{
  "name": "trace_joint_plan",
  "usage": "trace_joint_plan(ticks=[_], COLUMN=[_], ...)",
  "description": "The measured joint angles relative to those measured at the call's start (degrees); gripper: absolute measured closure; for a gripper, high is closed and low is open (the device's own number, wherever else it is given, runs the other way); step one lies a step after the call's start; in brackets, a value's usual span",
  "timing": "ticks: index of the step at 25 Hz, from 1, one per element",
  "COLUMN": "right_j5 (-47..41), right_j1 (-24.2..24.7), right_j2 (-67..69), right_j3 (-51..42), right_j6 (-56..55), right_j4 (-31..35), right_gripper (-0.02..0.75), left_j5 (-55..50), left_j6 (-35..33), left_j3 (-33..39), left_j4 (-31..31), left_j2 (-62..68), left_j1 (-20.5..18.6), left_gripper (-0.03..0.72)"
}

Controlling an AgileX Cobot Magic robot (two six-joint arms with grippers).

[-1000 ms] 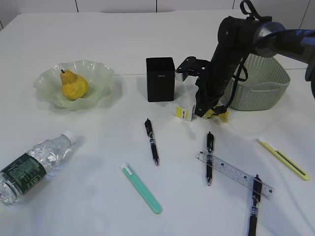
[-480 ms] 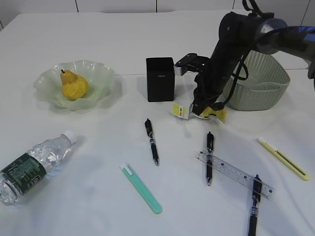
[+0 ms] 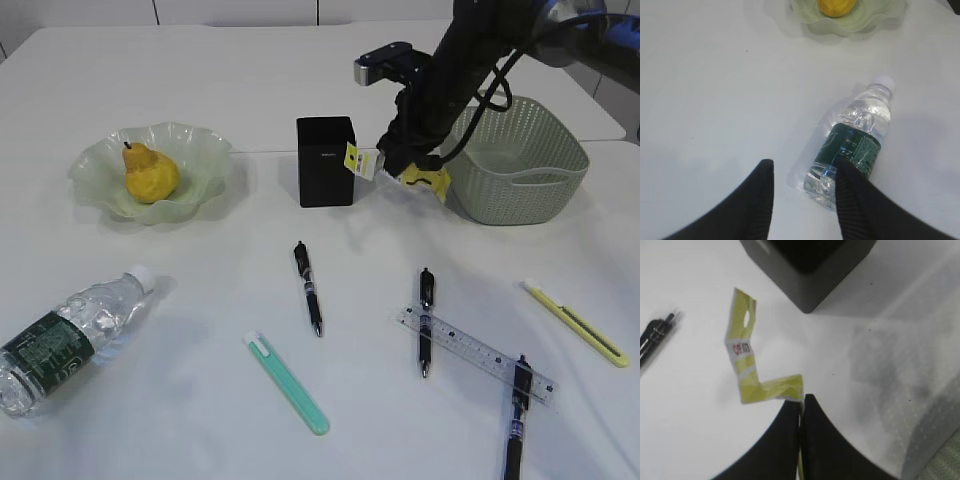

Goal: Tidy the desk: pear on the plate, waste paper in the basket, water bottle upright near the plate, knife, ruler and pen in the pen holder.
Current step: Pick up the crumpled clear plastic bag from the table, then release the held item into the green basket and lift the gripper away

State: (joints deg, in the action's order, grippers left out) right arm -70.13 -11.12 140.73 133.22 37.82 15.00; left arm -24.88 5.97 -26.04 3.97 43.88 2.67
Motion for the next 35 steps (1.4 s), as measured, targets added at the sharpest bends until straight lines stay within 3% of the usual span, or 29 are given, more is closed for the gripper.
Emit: trace_joint_plan(ticks=[8,19,29,35], right_j5=[-0.5,-1.51,-1.55,-1.64], right_j1=[0.0,0.74,6.79,8.36], right_j2=[-0.54,-3.85,-5.24,-5.24], right_j3=[7.93,10.37,10.46,10.46], right_j6=[-8.47,-20.39,-32.62,-39.74], right_j4=[-1.78,-7.46,-16.14,-17.85], right_gripper=[0.723,0.723,0.723,0.723], left_j5=[0.0,0.0,-0.31,-0.45], left_j6=[0.0,0.0,0.0,0.0], left_j3=[0.0,0.0,0.0,0.0], left_j4=[-0.22,-2.04,-2.5,-2.6], left_j2=[0.0,0.0,0.0,0.0], left_j1=[0.0,0.0,0.0,0.0], left_gripper=[0.411,0.413,0.413,0.413])
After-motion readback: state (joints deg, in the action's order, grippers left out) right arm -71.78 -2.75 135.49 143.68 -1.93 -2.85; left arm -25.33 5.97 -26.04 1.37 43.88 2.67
